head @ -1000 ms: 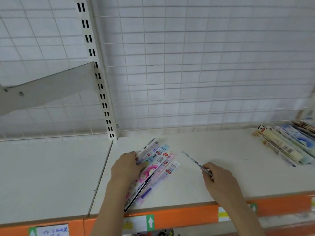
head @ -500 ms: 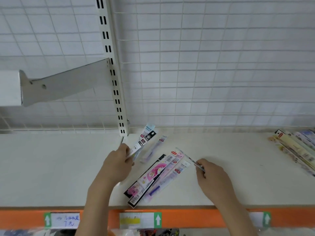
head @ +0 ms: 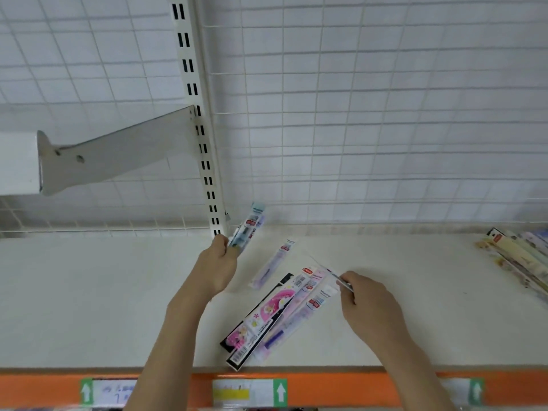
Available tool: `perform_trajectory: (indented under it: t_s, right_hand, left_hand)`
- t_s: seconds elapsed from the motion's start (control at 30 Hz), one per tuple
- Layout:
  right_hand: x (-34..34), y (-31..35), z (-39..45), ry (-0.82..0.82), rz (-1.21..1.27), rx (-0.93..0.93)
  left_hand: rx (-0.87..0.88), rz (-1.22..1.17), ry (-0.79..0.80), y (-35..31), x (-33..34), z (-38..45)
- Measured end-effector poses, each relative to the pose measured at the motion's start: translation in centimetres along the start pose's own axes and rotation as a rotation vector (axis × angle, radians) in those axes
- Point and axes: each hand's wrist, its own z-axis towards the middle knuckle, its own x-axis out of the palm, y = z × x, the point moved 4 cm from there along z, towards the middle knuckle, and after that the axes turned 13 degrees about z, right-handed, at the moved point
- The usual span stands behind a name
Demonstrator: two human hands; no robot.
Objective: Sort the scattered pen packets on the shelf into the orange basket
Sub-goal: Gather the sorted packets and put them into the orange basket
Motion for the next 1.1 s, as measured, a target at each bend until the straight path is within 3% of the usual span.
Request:
perform_trajectory:
  t_s: [0.27,0.4,0.53,0.7,0.83,1.1]
  right_hand:
    - [-2.0,-1.4,0.4,-0.015,-0.046,0.063]
    - [-1.8,-1.9,0.4,0.009,-0.039,0.095]
    - [-1.1,-1.4,0.8,0.04,-0.027,0.069]
    - [-0.1,-0.1,1.2,0.088,0.094,0.044]
    - [1.7,2.3,1.6,0.174,0.141,-0.061]
    - [5.5,6.3,1.2,0.361,0.107,-0.191]
  left_hand:
    - [0.017,0.459,0.114,-2.1,5.6,5.2]
    - [-0.05,0.55,0.168,-1.6,6.9,5.7]
    - [-0.003,0.639,0.178,-1.2,6.5,6.0]
    - [0.049,0.554,0.112,-0.3,3.9,4.9]
    - [-0.05,0.413,0.004,1.7,1.1,3.2]
    - [-0.167,0.366,-0.165,5.4,-2.7,-2.3]
